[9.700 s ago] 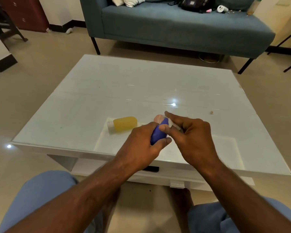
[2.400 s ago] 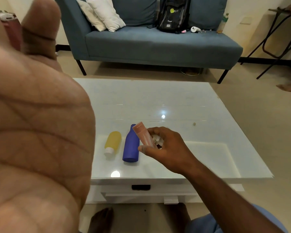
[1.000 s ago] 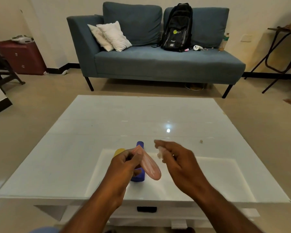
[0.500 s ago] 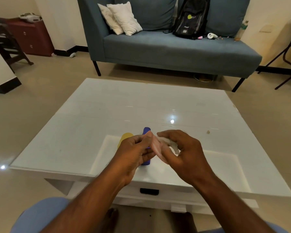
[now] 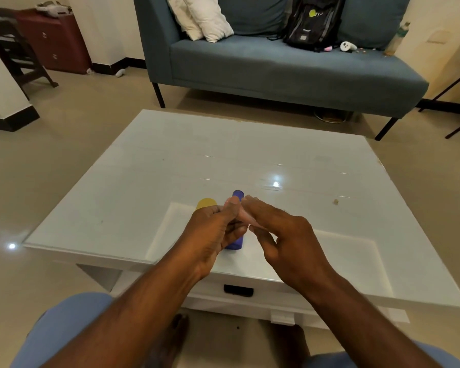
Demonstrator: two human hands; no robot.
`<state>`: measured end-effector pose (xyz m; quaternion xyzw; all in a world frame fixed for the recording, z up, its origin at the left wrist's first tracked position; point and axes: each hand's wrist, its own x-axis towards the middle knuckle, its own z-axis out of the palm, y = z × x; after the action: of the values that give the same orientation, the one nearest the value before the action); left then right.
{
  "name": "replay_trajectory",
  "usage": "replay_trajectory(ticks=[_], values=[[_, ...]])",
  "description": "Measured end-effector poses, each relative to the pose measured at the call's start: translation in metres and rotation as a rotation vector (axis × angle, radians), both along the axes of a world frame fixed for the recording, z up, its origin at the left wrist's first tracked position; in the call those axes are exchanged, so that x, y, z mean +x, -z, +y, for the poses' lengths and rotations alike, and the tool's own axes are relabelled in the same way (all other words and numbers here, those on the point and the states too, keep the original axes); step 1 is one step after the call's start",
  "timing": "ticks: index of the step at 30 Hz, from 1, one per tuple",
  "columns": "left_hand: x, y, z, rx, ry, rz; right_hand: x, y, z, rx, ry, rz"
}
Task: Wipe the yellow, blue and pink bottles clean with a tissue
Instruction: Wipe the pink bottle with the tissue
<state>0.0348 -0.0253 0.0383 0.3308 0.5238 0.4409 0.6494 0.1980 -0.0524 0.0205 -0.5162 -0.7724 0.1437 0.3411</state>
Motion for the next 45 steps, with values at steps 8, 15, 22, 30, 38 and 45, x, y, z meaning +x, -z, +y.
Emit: replay_trajectory(ticks=[8,15,22,30,38,45], values=[[-0.002,0.0,-0.001,-0.012,-0.013,-0.077,0.001,0.0,0.003,0.182,-0.095,0.139],[-0.009,-0.002,-0.002,-0.047,0.025,-0.125,0.007,-0.008,0.002,0.286,-0.394,0.159],[-0.02,-0.009,0.009,0.001,-0.052,-0.148,0.024,-0.032,0.003,-0.212,0.2,1.065],[-0.005,-0.007,0.003,0.085,0.111,-0.058,0.01,-0.025,-0.004,-0.28,0.128,0.665],[-0.006,-0.004,0.002,0.012,0.012,-0.089,0.006,-0.008,-0.008,-0.053,-0.063,0.012],[-0.007,-0.002,0.002,-0.08,0.009,-0.135,-0.011,-0.005,-0.006,0.266,-0.181,0.173]])
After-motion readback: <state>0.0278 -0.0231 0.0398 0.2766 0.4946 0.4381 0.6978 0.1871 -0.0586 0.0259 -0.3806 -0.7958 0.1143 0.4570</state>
